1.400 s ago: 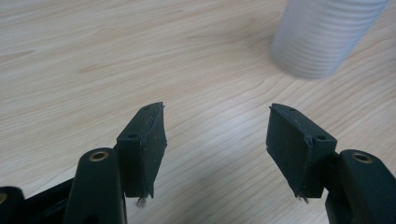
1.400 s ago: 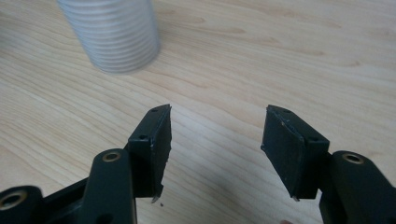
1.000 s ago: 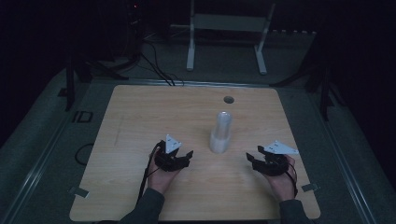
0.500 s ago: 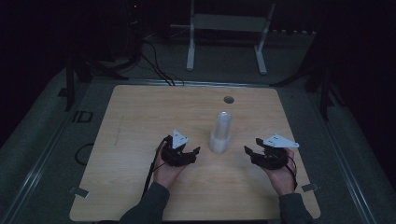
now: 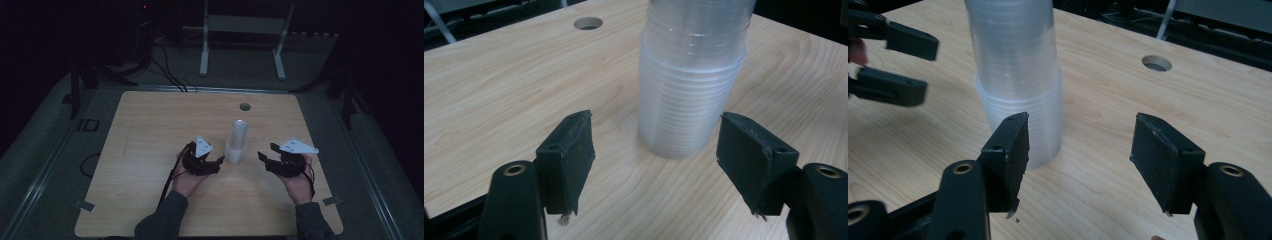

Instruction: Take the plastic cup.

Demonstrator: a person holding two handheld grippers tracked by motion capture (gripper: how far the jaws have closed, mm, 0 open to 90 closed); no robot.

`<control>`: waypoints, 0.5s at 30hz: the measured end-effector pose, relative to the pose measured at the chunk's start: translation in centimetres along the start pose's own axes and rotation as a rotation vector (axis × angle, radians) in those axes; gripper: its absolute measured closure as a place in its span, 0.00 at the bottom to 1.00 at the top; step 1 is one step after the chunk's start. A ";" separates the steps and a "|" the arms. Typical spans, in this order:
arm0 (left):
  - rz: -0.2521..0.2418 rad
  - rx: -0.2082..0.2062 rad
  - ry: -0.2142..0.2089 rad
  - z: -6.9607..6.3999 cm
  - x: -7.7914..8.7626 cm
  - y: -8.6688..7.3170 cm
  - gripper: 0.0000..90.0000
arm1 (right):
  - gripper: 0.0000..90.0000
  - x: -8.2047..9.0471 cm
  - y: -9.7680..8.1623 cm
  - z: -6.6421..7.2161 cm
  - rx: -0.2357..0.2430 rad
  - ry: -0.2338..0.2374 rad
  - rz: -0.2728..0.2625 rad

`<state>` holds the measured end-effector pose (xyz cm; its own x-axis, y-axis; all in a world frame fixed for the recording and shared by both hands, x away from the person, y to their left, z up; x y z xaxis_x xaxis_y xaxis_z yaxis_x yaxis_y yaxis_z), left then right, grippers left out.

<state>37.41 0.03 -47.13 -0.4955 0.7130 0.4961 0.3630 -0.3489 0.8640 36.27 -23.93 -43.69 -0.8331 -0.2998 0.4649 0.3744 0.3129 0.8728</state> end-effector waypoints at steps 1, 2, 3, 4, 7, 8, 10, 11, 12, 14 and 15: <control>-0.006 -0.001 -0.010 -0.2 -0.4 0.3 0.32 | 0.43 0.0 0.3 0.2 0.004 0.004 -0.004; -0.006 -0.001 -0.010 -0.2 -0.4 0.3 0.32 | 0.43 0.0 0.3 0.2 0.004 0.004 -0.004; -0.008 -0.002 -0.016 -0.3 -0.9 0.5 0.31 | 0.43 -0.1 0.6 0.4 0.007 0.007 -0.007; -0.008 -0.002 -0.016 -0.3 -0.9 0.5 0.31 | 0.43 -0.1 0.6 0.4 0.007 0.007 -0.007; -0.010 -0.010 -0.026 -0.5 -1.4 0.7 0.30 | 0.41 -0.2 1.3 0.7 0.007 0.026 -0.024; -0.008 -0.011 -0.027 -0.6 -1.7 0.8 0.30 | 0.41 -0.2 1.5 0.7 -0.004 0.038 -0.031; -0.012 -0.006 -0.027 -0.7 -2.0 0.8 0.30 | 0.41 -0.2 2.0 0.8 -0.022 0.059 -0.046; -0.012 -0.006 -0.027 -0.7 -2.0 0.8 0.30 | 0.41 -0.2 2.0 0.8 -0.022 0.059 -0.046; -0.017 0.001 -0.030 -0.7 -2.3 0.8 0.29 | 0.41 -0.2 2.5 1.0 -0.031 0.074 -0.057; -0.020 0.005 -0.030 -0.6 -2.4 0.8 0.29 | 0.40 -0.3 3.1 1.2 -0.024 0.078 -0.066; -0.020 0.005 -0.030 -0.6 -2.4 0.8 0.29 | 0.40 -0.3 3.1 1.2 -0.024 0.078 -0.066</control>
Point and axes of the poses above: each handheld gripper's, and its own axes: x roughly backward along the jaws, y roughly out of its top, z roughly to its left, the point moved 5 cm from there along -x, roughly forward along the jaws, and after that the axes turned 12 degrees about -y, right-handed, at the moved point
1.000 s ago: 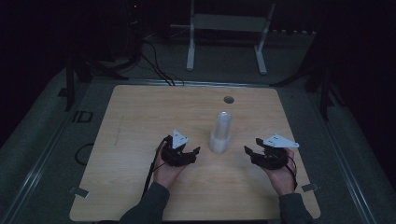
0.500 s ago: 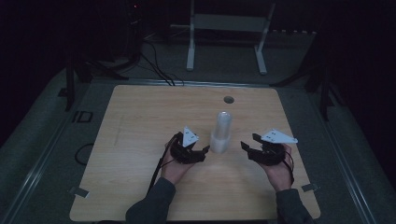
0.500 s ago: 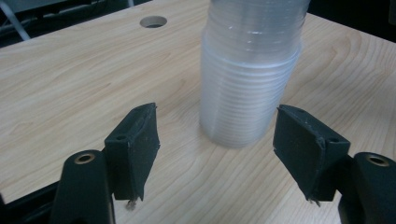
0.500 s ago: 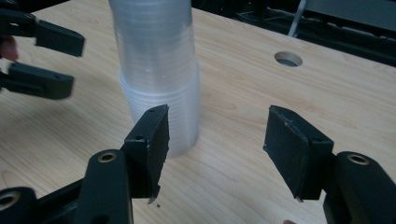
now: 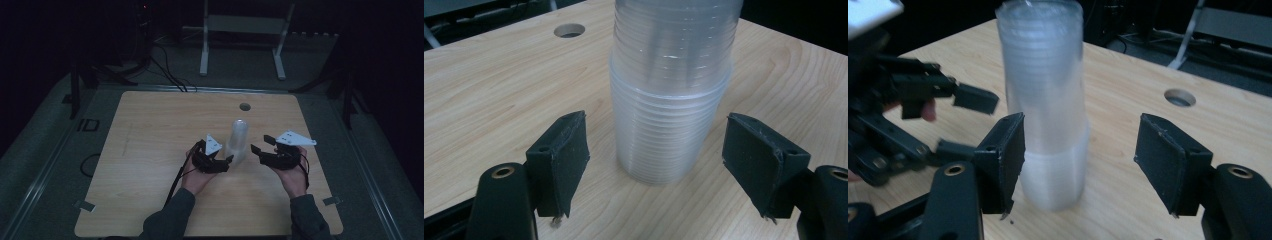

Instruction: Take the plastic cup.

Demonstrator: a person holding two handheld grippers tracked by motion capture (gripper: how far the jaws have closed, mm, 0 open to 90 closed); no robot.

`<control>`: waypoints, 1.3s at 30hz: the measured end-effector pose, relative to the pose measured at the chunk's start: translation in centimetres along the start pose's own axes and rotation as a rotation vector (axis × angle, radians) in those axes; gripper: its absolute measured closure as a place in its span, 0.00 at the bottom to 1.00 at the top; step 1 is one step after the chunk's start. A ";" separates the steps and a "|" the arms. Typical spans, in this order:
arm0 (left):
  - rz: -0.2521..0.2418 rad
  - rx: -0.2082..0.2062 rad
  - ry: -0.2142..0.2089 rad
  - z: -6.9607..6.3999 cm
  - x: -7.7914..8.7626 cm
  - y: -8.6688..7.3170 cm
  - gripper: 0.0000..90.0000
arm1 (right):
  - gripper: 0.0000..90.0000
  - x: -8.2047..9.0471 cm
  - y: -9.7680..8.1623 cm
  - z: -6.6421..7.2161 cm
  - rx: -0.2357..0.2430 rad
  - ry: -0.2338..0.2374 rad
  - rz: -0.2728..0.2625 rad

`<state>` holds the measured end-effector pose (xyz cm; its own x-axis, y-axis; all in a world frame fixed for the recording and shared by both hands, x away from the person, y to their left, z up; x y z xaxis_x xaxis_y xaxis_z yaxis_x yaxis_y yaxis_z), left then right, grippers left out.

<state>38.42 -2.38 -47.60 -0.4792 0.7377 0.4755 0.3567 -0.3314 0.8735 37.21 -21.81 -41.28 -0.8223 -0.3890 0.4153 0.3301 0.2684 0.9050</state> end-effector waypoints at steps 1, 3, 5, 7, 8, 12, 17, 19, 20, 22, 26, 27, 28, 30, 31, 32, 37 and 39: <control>-0.007 0.002 -0.005 0.0 -0.1 0.0 0.29 | 0.40 -0.2 0.6 0.3 0.011 0.007 -0.006; -0.011 0.002 -0.006 0.0 -0.1 0.1 0.29 | 0.40 -0.3 0.9 0.4 0.016 0.008 -0.009; -0.019 -0.001 -0.009 0.0 -0.2 0.2 0.29 | 0.40 -0.8 1.6 0.9 0.025 0.020 -0.013; -0.020 -0.002 -0.011 0.0 -0.2 0.2 0.29 | 0.40 -1.2 2.1 1.3 0.030 0.026 -0.016; -0.023 0.003 -0.014 0.1 -0.3 0.2 0.29 | 0.39 -1.4 2.3 1.4 0.034 0.030 -0.017; -0.031 0.011 -0.016 0.2 -0.4 0.3 0.28 | 0.38 -2.2 3.0 2.0 0.037 0.037 -0.022; -0.031 0.010 -0.023 0.2 -0.8 0.3 0.26 | 0.37 -3.1 3.7 2.5 0.041 0.041 -0.027; -0.033 0.006 -0.027 0.1 -1.0 0.4 0.26 | 0.37 -3.5 3.8 2.5 0.039 0.042 -0.024; -0.031 -0.003 -0.022 0.1 -1.2 0.4 0.25 | 0.37 -3.8 3.9 2.6 0.034 0.043 -0.021; -0.038 -0.002 -0.022 0.2 -1.6 0.5 0.25 | 0.37 -4.2 4.0 2.6 0.035 0.045 -0.016; -0.046 -0.007 -0.023 0.2 -2.0 0.6 0.21 | 0.37 -4.8 4.1 2.8 0.034 0.048 -0.009; -0.049 -0.013 -0.022 0.1 -2.1 0.6 0.21 | 0.37 -4.9 4.1 2.9 0.034 0.049 -0.007; -0.049 -0.026 -0.017 0.0 -2.3 0.8 0.21 | 0.38 -5.0 4.1 2.9 0.036 0.048 -0.007; -0.050 -0.032 -0.019 0.0 -2.4 0.8 0.20 | 0.38 -5.1 4.1 2.9 0.034 0.048 -0.006; -0.053 -0.037 -0.017 -0.1 -2.5 0.9 0.20 | 0.40 -5.2 4.1 2.9 0.031 0.047 -0.002; -0.065 -0.037 -0.014 -0.1 -2.6 1.0 0.20 | 0.41 -5.3 4.0 2.9 0.030 0.049 -0.004; -0.078 -0.040 -0.022 -0.1 -3.3 1.1 0.19 | 0.42 -5.3 4.1 3.0 0.019 0.057 -0.008; -0.077 -0.041 -0.023 -0.1 -3.5 1.1 0.19 | 0.42 -5.3 4.1 3.0 0.012 0.060 -0.009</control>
Point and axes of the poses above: each handheld gripper's, and its own axes: x roughly backward along the jaws, y roughly out of its top, z roughly to its left, the point moved 5 cm from there along -x, roughly forward along the jaws, and after that the axes turned 12 degrees about -y, right-handed, at the moved point
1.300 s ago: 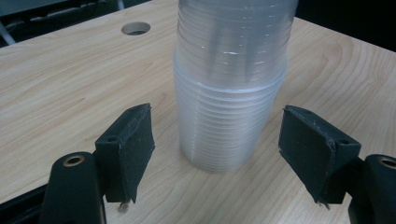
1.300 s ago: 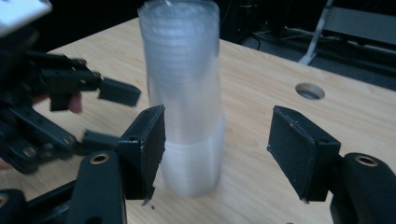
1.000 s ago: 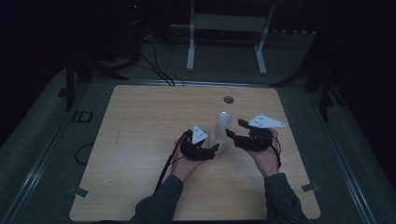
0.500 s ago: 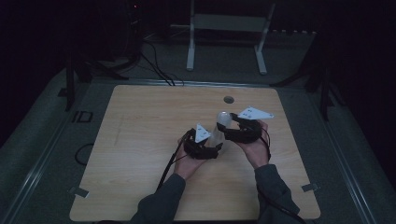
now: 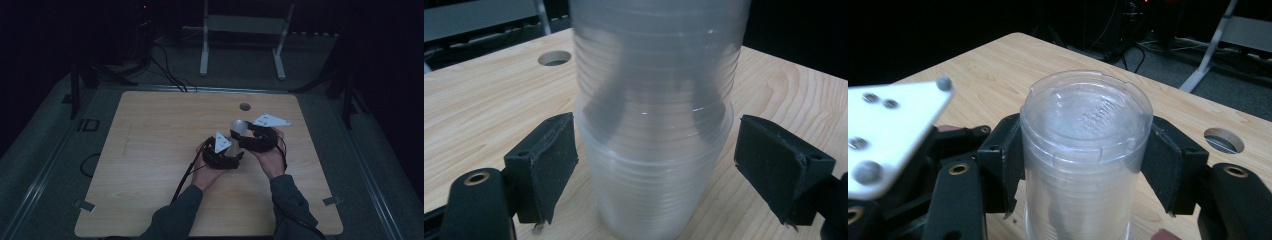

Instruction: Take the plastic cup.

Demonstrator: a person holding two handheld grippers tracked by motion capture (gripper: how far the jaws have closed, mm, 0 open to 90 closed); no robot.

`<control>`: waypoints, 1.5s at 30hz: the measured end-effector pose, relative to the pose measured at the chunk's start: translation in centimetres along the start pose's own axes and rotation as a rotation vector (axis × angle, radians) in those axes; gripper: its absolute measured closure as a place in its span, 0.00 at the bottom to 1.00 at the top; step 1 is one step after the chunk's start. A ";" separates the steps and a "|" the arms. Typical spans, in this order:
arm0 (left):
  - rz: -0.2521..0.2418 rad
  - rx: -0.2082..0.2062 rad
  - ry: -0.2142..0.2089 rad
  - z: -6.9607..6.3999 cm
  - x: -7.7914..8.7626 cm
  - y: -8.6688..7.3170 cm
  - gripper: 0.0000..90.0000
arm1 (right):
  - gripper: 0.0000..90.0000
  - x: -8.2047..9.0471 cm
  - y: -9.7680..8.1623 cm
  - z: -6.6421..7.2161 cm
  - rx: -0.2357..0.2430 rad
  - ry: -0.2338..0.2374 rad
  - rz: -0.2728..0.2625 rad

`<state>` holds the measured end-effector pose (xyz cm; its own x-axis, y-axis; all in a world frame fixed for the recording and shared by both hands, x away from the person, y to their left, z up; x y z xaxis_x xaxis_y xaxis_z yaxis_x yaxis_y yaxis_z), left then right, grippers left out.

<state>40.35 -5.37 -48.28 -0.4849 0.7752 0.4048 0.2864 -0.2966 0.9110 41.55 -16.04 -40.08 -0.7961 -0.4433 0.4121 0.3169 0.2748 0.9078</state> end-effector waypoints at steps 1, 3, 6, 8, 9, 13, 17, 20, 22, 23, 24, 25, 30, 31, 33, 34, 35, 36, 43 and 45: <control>0.005 -0.001 0.005 0.0 -0.2 0.0 0.19 | 0.43 0.0 0.0 0.0 -0.002 0.001 0.000; 0.002 0.000 0.010 0.1 -0.5 0.0 0.19 | 0.43 0.0 0.0 0.0 -0.003 0.002 -0.002; 0.001 0.001 0.010 0.1 -0.7 0.1 0.19 | 0.43 0.0 0.0 -0.1 -0.008 0.005 -0.004; 0.004 0.002 0.015 0.2 -0.9 0.0 0.20 | 0.43 0.1 -0.1 -0.1 -0.012 0.008 -0.006; 0.006 0.002 0.018 0.2 -0.9 0.0 0.21 | 0.43 0.1 -0.1 0.0 -0.012 0.010 -0.006; 0.003 -0.003 0.022 0.2 -0.9 0.0 0.22 | 0.43 0.1 0.0 0.0 -0.005 0.010 -0.006; 0.000 -0.003 0.022 0.2 -0.9 0.0 0.22 | 0.43 0.2 0.1 0.0 -0.005 0.008 -0.007; -0.001 -0.003 0.021 0.2 -0.9 0.0 0.22 | 0.43 0.2 0.1 0.0 -0.004 0.005 -0.008; 0.000 -0.004 0.022 0.2 -0.9 0.0 0.22 | 0.43 0.2 0.2 0.0 -0.003 0.005 -0.011; 0.002 -0.005 0.022 0.2 -0.8 -0.1 0.22 | 0.43 0.3 0.2 0.0 -0.003 0.005 -0.013; 0.002 -0.006 0.023 0.1 -0.9 -0.1 0.22 | 0.43 0.3 0.3 0.0 -0.005 0.005 -0.015; 0.002 -0.006 0.023 0.1 -0.9 -0.1 0.22 | 0.43 0.3 0.3 0.0 -0.005 0.005 -0.015; 0.002 -0.007 0.019 0.1 -0.9 -0.1 0.22 | 0.44 0.7 0.8 -0.1 -0.011 0.007 -0.036; 0.002 -0.007 0.019 0.1 -0.9 -0.1 0.22 | 0.44 0.7 1.0 -0.1 -0.011 0.008 -0.040; 0.002 -0.007 0.017 0.1 -0.9 -0.1 0.22 | 0.44 0.8 1.1 -0.1 -0.009 0.009 -0.044; 0.002 -0.005 0.015 0.1 -0.9 -0.1 0.22 | 0.44 0.9 1.3 -0.1 -0.011 0.010 -0.051; 0.002 -0.005 0.015 0.1 -0.9 -0.1 0.22 | 0.44 1.0 1.4 -0.1 -0.011 0.010 -0.054; 0.004 -0.004 0.012 0.1 -0.9 -0.1 0.22 | 0.44 1.1 1.6 -0.1 -0.014 0.009 -0.060; -0.001 -0.004 0.010 0.1 -0.8 -0.2 0.21 | 0.44 1.5 2.2 -0.1 -0.024 0.009 -0.078; -0.001 -0.009 0.016 0.2 -0.7 -0.1 0.20 | 0.44 1.5 2.3 -0.1 -0.032 0.010 -0.083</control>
Point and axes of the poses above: each handheld gripper's, and its own axes: x roughly backward along the jaws, y roughly out of its top, z roughly to its left, the point moved 5 cm from there along -x, roughly forward along the jaws, and after that the axes turned 12 degrees about -y, right-handed, at the moved point
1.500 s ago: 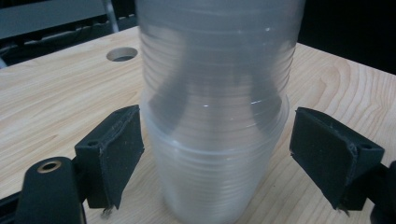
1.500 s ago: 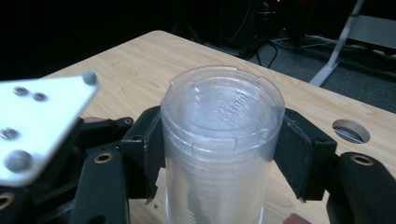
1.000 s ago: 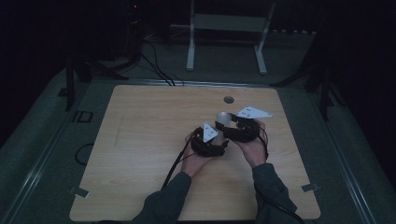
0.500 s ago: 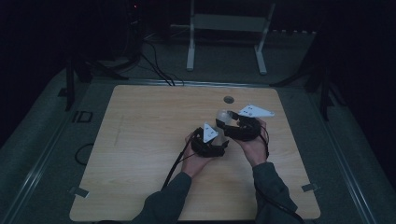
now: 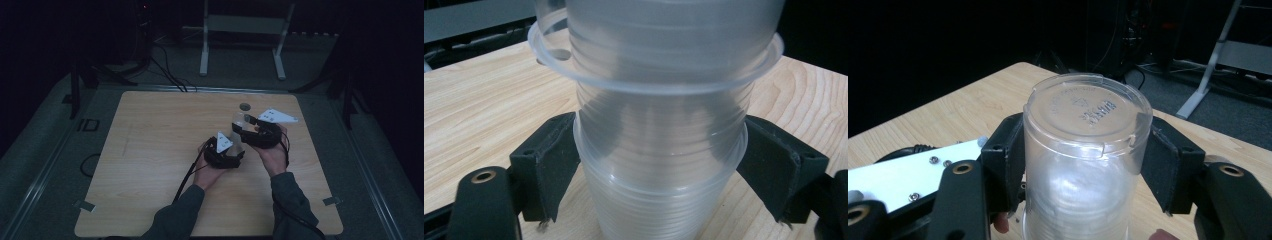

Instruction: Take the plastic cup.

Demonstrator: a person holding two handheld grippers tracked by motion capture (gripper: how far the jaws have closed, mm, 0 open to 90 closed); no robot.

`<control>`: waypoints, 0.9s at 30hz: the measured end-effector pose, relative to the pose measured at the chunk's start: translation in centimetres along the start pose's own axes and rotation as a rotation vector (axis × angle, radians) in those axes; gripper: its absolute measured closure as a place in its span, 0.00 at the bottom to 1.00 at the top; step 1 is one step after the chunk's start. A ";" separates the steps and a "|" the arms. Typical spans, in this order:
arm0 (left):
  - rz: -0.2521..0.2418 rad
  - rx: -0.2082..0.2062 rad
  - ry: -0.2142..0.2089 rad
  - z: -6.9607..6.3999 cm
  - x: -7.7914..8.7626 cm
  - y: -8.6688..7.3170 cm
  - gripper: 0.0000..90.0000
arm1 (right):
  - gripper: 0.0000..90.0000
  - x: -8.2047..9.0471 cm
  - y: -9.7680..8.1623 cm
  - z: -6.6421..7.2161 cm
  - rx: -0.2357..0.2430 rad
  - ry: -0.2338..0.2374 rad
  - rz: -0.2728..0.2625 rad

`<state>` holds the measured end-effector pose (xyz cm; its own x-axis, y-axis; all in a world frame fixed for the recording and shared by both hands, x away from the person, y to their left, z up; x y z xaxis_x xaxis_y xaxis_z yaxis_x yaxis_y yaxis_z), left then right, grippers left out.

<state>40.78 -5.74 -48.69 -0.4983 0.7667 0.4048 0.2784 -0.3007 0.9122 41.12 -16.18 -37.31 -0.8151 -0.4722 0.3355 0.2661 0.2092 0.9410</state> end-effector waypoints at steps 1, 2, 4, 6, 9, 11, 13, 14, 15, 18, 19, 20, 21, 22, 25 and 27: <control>0.001 -0.005 0.005 0.0 0.1 0.0 0.20 | 0.44 0.0 0.1 0.0 -0.002 0.000 -0.003; -0.001 -0.010 0.009 -0.1 0.1 0.1 0.19 | 0.44 0.1 0.1 0.0 -0.004 0.000 -0.003; -0.012 -0.011 0.012 -0.1 0.5 0.4 0.19 | 0.44 0.1 0.3 0.1 -0.001 -0.002 -0.006; -0.016 -0.006 0.008 -0.1 0.6 0.5 0.18 | 0.44 0.2 0.5 0.0 -0.003 -0.003 -0.011; -0.021 -0.003 0.003 -0.1 0.9 0.7 0.19 | 0.44 0.4 0.8 0.0 -0.002 -0.005 -0.020; -0.026 -0.002 0.003 -0.1 1.0 0.7 0.19 | 0.44 0.5 1.0 0.0 -0.002 -0.006 -0.024; -0.036 -0.002 0.000 -0.1 1.4 1.0 0.19 | 0.44 0.6 1.2 0.0 0.003 -0.007 -0.028; -0.037 -0.003 -0.002 -0.1 1.6 1.1 0.19 | 0.44 0.6 1.3 0.0 0.003 -0.006 -0.029; -0.042 -0.001 -0.002 -0.1 1.7 1.2 0.19 | 0.44 0.7 1.4 0.0 0.003 -0.006 -0.029; -0.051 0.001 -0.003 -0.1 2.1 1.4 0.20 | 0.44 0.9 1.7 0.1 0.009 -0.006 -0.035; -0.053 0.002 -0.005 0.0 2.3 1.4 0.20 | 0.44 0.9 1.7 0.1 0.009 -0.006 -0.035; -0.054 0.003 -0.004 0.0 2.4 1.5 0.20 | 0.44 1.0 2.0 0.1 0.011 -0.007 -0.040; -0.055 0.006 -0.006 0.0 2.5 1.5 0.20 | 0.44 1.1 2.1 0.1 0.011 -0.009 -0.043; -0.055 0.008 -0.008 0.0 2.6 1.6 0.20 | 0.44 1.1 2.1 0.1 0.011 -0.009 -0.043; -0.058 0.012 -0.010 0.1 2.9 1.6 0.21 | 0.44 1.2 2.4 0.1 0.012 -0.010 -0.049; -0.062 0.015 -0.013 0.1 3.3 1.6 0.22 | 0.44 1.5 2.9 0.1 0.014 -0.011 -0.059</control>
<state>39.68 -3.69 -45.89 -0.5043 0.7910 0.3465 0.2592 -0.2441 0.9345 40.64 -16.19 -34.14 -0.8348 -0.4744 0.2793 0.2106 0.1936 0.9582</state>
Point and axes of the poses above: each handheld gripper's, and its own axes: x roughly backward along the jaws, y roughly out of its top, z roughly to its left, the point moved 5 cm from there along -x, roughly forward along the jaws, and after that the axes turned 12 degrees about -y, right-handed, at the moved point
